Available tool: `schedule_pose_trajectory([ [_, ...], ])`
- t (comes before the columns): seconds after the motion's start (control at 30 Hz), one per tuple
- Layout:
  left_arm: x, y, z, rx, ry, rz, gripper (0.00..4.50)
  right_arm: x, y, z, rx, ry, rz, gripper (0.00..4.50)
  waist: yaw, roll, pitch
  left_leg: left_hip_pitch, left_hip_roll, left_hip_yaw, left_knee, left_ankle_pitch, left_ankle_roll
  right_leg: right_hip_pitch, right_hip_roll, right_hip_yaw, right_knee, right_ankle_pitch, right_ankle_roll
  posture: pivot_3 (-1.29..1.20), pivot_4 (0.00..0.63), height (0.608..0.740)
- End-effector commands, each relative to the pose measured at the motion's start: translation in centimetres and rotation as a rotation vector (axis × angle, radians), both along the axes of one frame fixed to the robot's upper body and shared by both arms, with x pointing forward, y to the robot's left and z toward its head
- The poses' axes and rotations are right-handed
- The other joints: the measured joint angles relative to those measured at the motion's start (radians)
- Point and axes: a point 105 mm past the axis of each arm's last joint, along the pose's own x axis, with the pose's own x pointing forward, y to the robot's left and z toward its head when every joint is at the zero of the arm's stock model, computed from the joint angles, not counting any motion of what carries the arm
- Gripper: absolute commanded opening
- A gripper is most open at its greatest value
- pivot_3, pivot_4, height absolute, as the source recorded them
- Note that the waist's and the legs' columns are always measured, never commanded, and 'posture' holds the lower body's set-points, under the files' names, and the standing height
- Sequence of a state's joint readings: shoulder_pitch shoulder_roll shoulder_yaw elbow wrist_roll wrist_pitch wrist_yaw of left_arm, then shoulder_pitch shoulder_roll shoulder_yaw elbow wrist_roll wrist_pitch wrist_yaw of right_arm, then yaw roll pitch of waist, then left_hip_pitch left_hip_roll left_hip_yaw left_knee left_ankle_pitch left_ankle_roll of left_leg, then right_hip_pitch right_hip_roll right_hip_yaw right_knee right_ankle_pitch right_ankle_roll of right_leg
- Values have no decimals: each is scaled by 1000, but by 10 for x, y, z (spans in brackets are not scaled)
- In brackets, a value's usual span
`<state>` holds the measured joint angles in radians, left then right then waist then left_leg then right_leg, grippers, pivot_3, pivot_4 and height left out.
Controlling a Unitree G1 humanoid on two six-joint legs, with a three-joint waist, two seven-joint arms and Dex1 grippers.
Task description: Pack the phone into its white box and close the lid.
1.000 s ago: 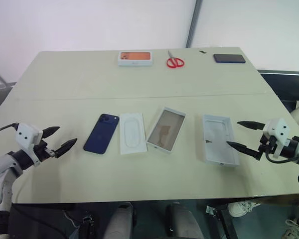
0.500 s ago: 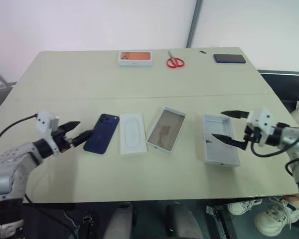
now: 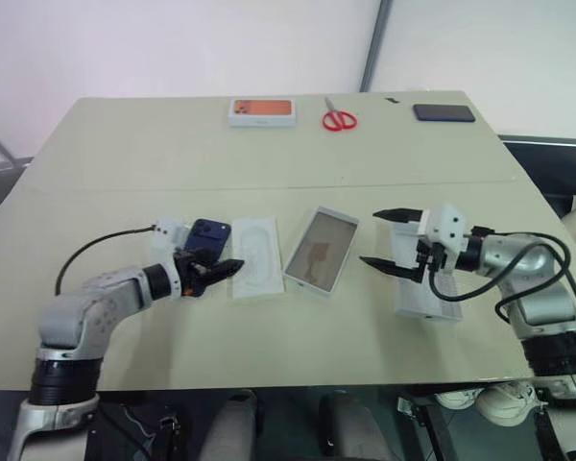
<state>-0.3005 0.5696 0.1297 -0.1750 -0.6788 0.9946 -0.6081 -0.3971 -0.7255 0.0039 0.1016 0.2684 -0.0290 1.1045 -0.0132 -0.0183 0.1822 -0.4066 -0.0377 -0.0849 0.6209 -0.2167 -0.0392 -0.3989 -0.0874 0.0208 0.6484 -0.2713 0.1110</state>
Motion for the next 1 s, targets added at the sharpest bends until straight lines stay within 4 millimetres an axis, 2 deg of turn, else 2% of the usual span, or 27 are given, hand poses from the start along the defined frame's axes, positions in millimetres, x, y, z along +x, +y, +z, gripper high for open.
schedule_pose_trajectory([
  [0.03, -1, 3, 2, 25, 43, 16, 4500, 0, 0, 11, 3, -52, 1, 4469, 0, 0, 0, 0, 0, 0, 0, 0, 0, 0, 0, 0, 0, 0, 0, 0, 150, 740],
  [0.13, -3, -5, 7, 16, 60, -16, 4500, 0, -1, 10, 1, -54, -4, 4469, -1, 0, 0, 0, 0, 0, 0, 0, 0, 0, 0, 0, 0, 0, 0, 0, 150, 740],
  [0.3, -1, -16, 4, -37, 158, -8, 4500, 1, 2, 13, 11, -66, -4, 4469, 0, 0, 0, 0, 0, 0, 1, 0, 0, 1, 0, 0, 0, 0, 0, 0, 150, 740],
  [0.53, -3, -18, -3, -56, 214, 11, 4500, 2, -1, 14, 8, -71, -16, 4469, -1, 0, 0, 0, 0, 0, 1, 0, 0, 1, 0, 0, 0, 0, 0, 0, 150, 740],
  [0.7, 1, -19, -3, -230, 270, 63, 4500, 2, 0, 15, 10, -75, -15, 4469, 3, 0, 0, 0, -1, 0, 2, 0, 0, 2, 0, -1, 0, 0, 0, 0, 150, 740],
  [0.8, -1, -20, -9, -265, 306, 86, 3705, 2, 1, 16, 11, -77, -14, 4500, 2, 0, 0, 0, -1, 0, 2, 0, 0, 2, 0, -1, 0, 0, 0, 0, 150, 740],
  [0.87, -2, -19, -12, -270, 317, 97, 2726, 2, 2, 16, 12, -77, -12, 4500, 1, 0, 0, 0, -1, 0, 2, 0, 0, 2, 0, -1, 0, 0, 0, 0, 150, 740],
  [1.0, -2, -15, -13, -240, 305, 105, 2726, 2, 3, 16, 13, -77, -11, 4500, 1, 0, 0, 0, -1, 0, 2, 0, 0, 2, 0, -1, 0, 0, 0, 0, 150, 740],
])
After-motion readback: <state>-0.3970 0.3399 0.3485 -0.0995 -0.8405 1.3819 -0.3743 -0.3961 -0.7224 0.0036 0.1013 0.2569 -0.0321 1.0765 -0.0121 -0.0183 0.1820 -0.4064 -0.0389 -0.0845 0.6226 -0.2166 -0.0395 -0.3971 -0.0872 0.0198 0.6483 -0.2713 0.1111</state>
